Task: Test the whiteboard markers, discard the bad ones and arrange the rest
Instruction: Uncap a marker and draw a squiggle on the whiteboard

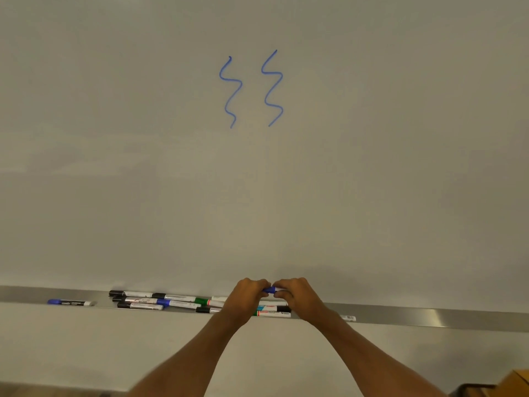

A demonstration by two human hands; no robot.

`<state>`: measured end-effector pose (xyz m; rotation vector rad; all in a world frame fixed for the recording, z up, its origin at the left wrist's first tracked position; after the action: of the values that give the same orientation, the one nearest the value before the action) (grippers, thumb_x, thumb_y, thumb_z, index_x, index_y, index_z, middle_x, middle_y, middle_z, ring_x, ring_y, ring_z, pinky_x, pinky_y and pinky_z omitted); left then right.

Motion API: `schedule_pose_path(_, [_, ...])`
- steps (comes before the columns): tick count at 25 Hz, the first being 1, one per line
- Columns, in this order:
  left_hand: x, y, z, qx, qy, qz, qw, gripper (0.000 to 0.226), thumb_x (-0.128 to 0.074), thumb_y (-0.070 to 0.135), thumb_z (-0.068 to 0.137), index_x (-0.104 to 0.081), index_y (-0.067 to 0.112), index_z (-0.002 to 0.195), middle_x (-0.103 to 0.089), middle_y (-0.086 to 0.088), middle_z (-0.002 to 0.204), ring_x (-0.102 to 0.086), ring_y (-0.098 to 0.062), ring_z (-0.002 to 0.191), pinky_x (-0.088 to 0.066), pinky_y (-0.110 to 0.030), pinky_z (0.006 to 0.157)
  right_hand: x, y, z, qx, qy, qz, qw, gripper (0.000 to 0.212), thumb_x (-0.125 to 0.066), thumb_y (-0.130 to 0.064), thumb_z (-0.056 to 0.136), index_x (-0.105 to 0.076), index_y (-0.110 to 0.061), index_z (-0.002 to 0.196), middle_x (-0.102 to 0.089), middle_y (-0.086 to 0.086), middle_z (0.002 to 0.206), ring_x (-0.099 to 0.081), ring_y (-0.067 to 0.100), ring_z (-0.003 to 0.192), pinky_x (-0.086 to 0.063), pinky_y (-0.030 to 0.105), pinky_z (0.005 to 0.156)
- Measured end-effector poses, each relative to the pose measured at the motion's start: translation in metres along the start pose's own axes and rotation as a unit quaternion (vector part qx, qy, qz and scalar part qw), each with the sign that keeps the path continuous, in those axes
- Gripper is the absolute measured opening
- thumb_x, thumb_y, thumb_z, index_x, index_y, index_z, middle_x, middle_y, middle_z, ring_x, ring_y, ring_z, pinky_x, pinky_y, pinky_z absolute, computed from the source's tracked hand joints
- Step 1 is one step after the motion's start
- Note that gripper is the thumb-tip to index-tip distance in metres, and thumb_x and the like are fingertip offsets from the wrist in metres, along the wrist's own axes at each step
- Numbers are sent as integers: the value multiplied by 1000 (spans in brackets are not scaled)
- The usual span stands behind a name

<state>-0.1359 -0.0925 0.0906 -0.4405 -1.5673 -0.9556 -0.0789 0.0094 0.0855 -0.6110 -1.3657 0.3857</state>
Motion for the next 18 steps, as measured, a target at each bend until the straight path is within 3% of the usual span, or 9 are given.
schedule_pose_path(8, [-10, -22, -17, -27, 11, 32, 999, 37, -58, 21, 92, -51, 17, 128, -62, -5, 123, -60, -18, 108, -43, -24, 95, -25, -11, 7, 15, -54, 38, 998, 24, -55, -16, 93, -68, -2, 108, -70, 17, 95, -55, 5, 66, -40, 5, 62])
schedule_pose_path(12, [-2, -59, -31, -27, 39, 32, 998, 26, -55, 19, 93, -53, 17, 119, -66, -6, 113, -62, -19, 98, -46, -26, 84, -48, -35, 23, 26, -82, 32, 996, 25, -58, -22, 92, -66, -7, 110, -70, 14, 96, -65, 23, 82, -48, 22, 72])
schedule_pose_path(18, [31, -157, -57, 27, 92, -27, 995, 24, -56, 23, 91, -56, 16, 114, -66, -2, 109, -63, -16, 94, -51, -27, 86, -100, -79, 60, 30, -132, -31, 990, 32, -49, -22, 96, -59, -15, 126, -65, 6, 117, -61, 17, 100, -46, 24, 85])
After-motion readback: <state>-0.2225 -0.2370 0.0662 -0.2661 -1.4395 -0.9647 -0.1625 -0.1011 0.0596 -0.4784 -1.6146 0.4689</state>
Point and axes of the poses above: each hand's wrist, its own z-axis towards the middle knuckle, its own x-axis out of the back of the hand, y = z × x, the point moved 7 cm from there along z, towards the middle knuckle
